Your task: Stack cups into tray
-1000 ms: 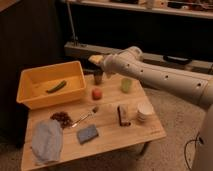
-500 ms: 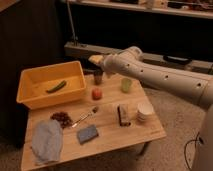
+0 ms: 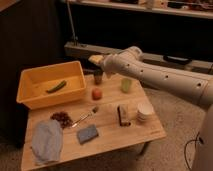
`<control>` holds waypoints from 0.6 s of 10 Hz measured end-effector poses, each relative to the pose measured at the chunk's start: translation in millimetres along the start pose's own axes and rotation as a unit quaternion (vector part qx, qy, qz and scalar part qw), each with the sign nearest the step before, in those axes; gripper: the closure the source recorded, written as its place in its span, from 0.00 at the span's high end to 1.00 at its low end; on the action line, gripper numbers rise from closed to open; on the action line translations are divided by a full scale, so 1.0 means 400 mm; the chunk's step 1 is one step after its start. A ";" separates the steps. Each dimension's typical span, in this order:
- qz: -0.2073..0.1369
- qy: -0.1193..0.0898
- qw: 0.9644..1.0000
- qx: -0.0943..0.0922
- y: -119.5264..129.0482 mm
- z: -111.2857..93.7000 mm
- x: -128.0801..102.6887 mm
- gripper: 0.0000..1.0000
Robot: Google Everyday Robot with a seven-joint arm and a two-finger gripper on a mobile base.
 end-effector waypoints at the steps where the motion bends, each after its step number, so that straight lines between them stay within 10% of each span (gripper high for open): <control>1: 0.000 0.000 1.000 0.000 -0.001 0.000 0.001 0.80; 6: -0.033 -0.048 0.998 -0.022 0.075 0.098 0.046 0.80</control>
